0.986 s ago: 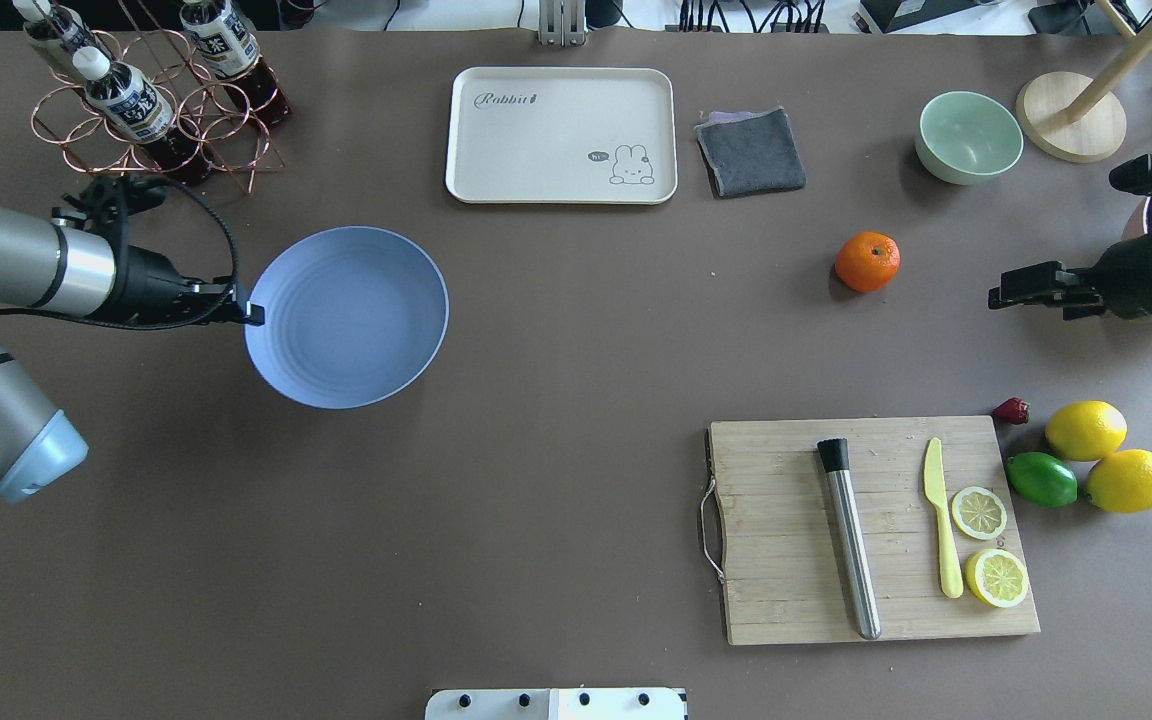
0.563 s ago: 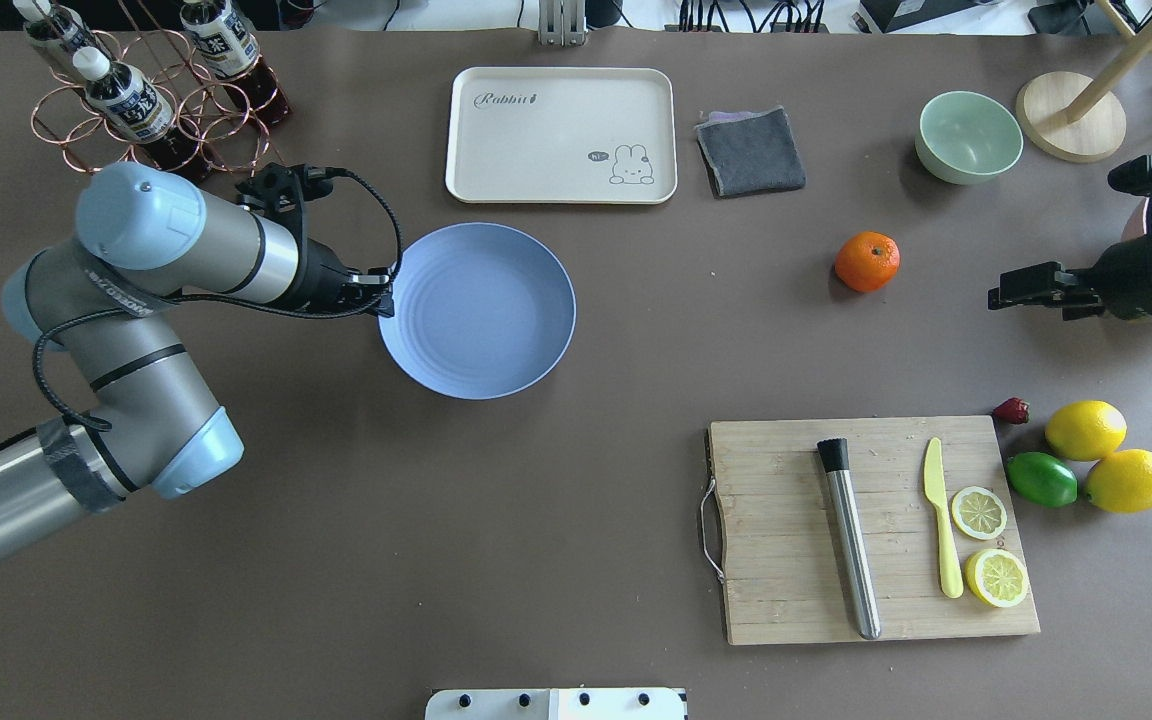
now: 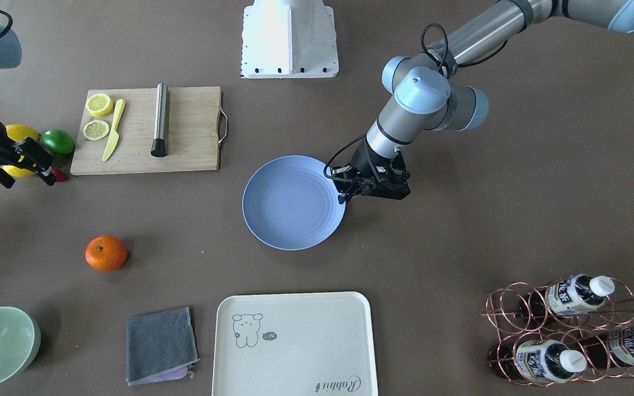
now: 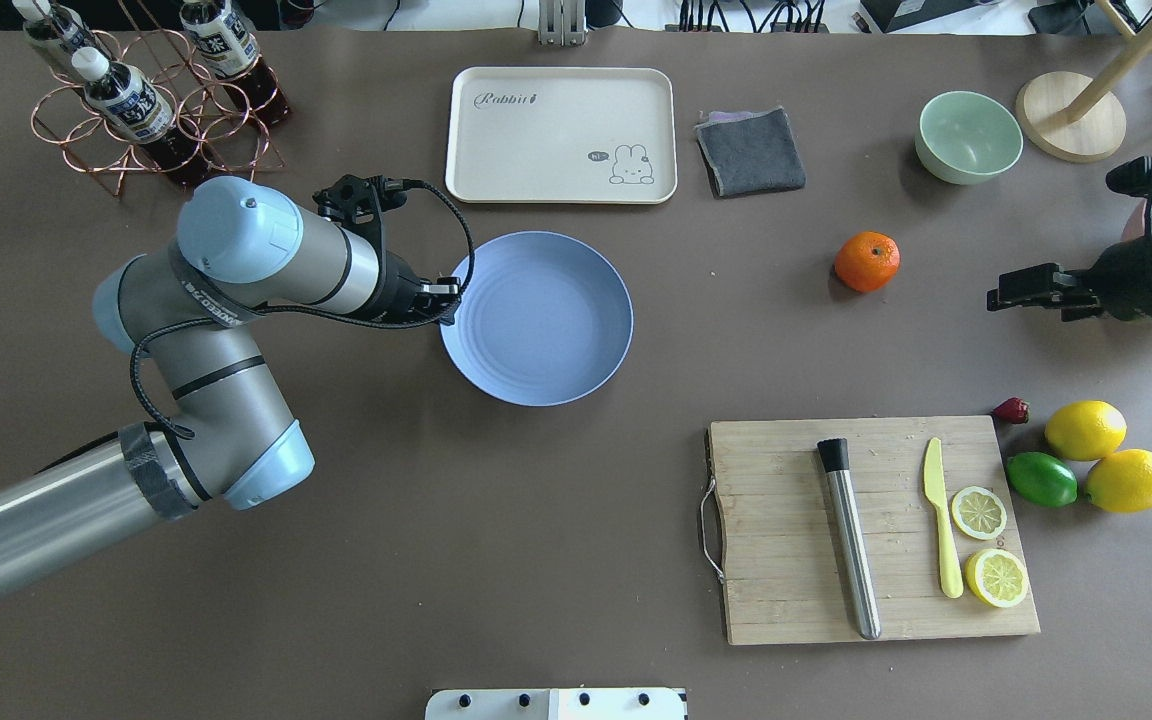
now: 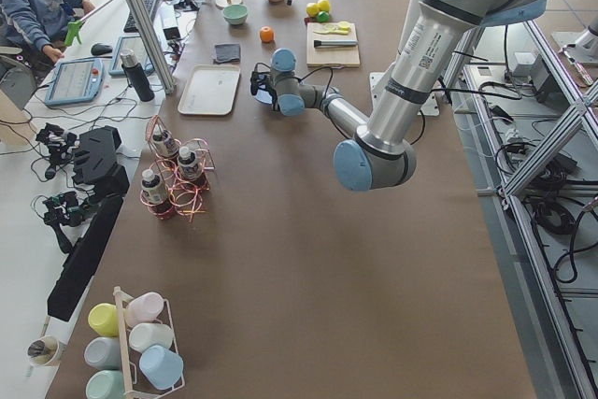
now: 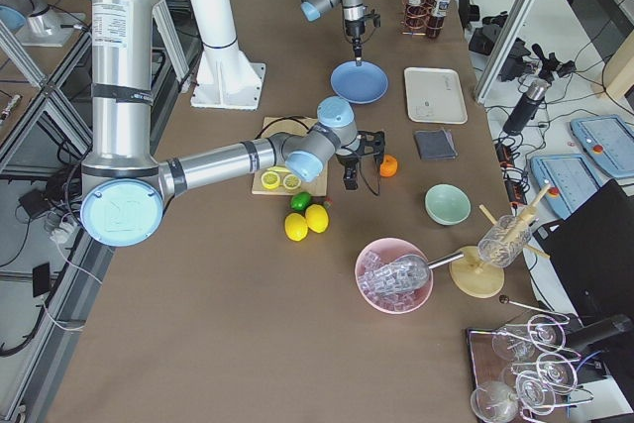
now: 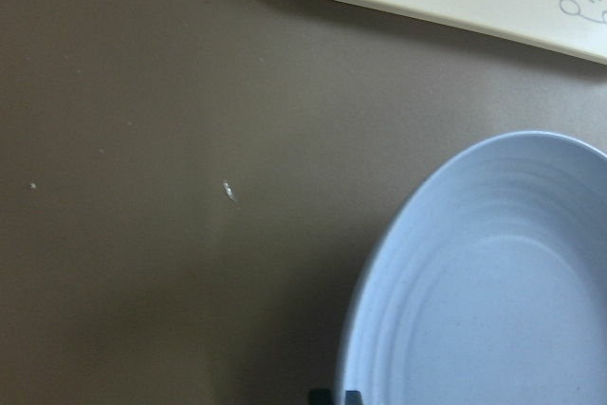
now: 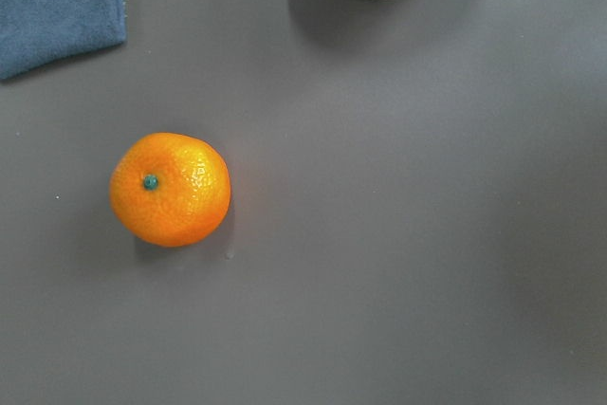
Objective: Pick orange to plate
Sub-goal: 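Push the blue plate inward with the left gripper while right gripper nears orange, then withdraw the left arm while lowering the right gripper over the orange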
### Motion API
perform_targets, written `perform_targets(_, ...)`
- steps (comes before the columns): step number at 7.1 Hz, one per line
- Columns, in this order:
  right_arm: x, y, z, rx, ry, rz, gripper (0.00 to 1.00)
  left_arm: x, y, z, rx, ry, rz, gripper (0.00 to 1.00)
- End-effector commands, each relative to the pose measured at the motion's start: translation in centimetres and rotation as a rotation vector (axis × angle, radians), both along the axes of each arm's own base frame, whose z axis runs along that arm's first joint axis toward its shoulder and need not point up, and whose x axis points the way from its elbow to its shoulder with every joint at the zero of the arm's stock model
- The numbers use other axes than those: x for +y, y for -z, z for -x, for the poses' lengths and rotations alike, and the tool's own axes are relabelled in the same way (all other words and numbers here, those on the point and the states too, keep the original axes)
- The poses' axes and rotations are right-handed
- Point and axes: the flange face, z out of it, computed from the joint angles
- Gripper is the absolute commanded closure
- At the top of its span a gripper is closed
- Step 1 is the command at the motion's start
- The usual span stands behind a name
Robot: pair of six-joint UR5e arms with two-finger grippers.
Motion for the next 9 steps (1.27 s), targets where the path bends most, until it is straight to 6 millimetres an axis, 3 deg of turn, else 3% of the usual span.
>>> perform_targets(1,0.0,0.1,0.1,-0.001,0.001,-0.001,0.0,1.2,-0.2,-1.4,-0.015,0.023,-0.024,0.03)
perform_targets(2,0.0,0.1,0.1,-0.001,0.001,-0.001,0.0,0.8,-0.2,-0.8,-0.016,0.039,-0.034,0.02)
perform_targets(3,0.0,0.1,0.1,-0.001,0.001,-0.001,0.0,-1.1,-2.1,2.4,-0.035,0.061,-0.026,0.02)
perform_targets(5,-0.3,0.1,0.5,0.005,0.01,-0.004,0.0,-6.1,-7.8,16.2,-0.118,-0.031,-0.107,0.02)
perform_targets(6,-1.0,0.0,1.4,0.007,0.021,-0.005,0.0,-6.7,-10.6,22.2,-0.178,-0.064,-0.145,0.02)
perform_targets(7,-2.5,-0.5,3.2,0.014,0.031,0.003,0.0,-5.7,-13.8,27.2,-0.214,-0.1,-0.169,0.02)
perform_targets(8,-5.0,-0.5,5.4,0.032,0.02,-0.006,0.0,-5.2,-15.7,30.6,-0.223,-0.11,-0.181,0.02)
perform_targets(9,-6.5,0.2,8.1,0.063,0.02,-0.008,0.0,-4.5,-16.8,32.5,-0.224,-0.119,-0.188,0.02)
